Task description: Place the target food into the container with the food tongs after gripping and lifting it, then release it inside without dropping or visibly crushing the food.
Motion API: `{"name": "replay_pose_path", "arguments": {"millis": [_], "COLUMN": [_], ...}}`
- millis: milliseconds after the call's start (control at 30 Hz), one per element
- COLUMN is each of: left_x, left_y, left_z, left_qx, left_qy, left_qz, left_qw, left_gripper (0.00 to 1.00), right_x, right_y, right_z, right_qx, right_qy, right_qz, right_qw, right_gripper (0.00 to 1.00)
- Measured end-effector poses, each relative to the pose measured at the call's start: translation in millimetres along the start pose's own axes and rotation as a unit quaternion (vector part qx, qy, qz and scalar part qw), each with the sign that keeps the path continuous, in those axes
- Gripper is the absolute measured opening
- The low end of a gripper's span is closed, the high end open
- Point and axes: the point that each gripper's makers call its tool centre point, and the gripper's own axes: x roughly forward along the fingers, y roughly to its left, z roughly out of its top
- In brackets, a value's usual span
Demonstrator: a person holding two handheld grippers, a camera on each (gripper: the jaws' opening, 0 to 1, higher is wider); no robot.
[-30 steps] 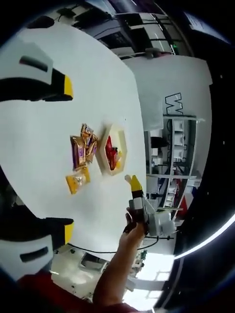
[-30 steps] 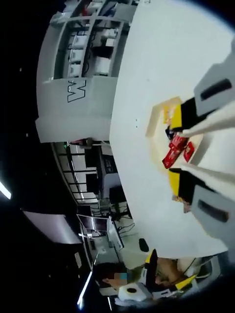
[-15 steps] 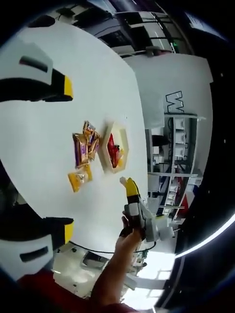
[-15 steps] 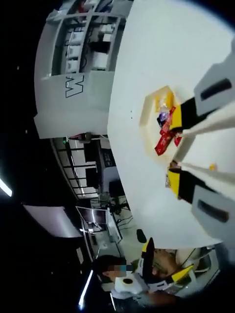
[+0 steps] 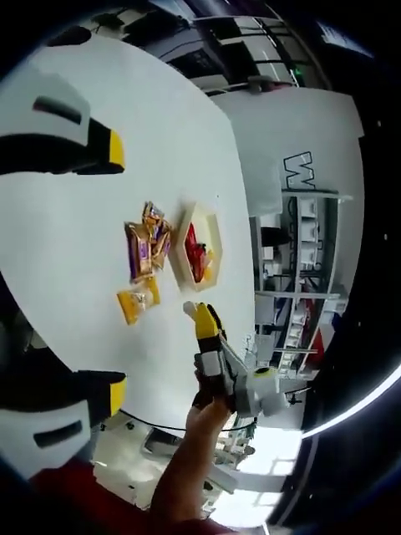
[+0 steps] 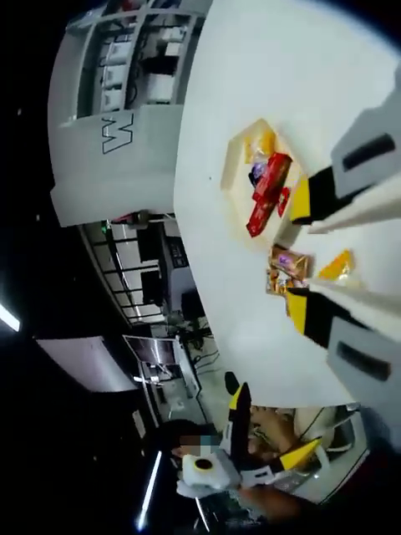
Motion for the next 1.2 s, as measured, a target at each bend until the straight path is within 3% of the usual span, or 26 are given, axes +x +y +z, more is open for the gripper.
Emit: {"name": "replay_pose_path", "arguments": {"millis": [433,700,1033,1200], "left_x": [-1.2,-0.3,1.6,1.8], "left_y": [-1.5,-2.9,-6.3,-6.4], "left_z": [-4.1,-4.1,-3.7,-3.8], "left_qx": [0.003,0.005,0.01,0.01], "left_qy": [0.005,0.005,0.007,0.008], "left_qz": [-0.003,-0.005,-0.008,-0.008], "left_qw": [1.0,1.0,0.9999,0.9999], "left_gripper": [0.95,0.94,0.94,0.94], "right_x": [12.1,8.4,0.3,4.2], "right_y": [29.9,25.2,8.7,24.4], "right_z": [-34.8,-52.7,-46.5,-36.3], "right_qx": [-0.014,-0.045,-0.022,-0.016], "right_qy": [0.037,0.075,0.067,0.054], "right_qz": [0.038,0.014,-0.026,-0.018], "right_qw": [0.9985,0.9961,0.9972,0.9982], "right_gripper": [0.25,0.25,0.25,0.25]}}
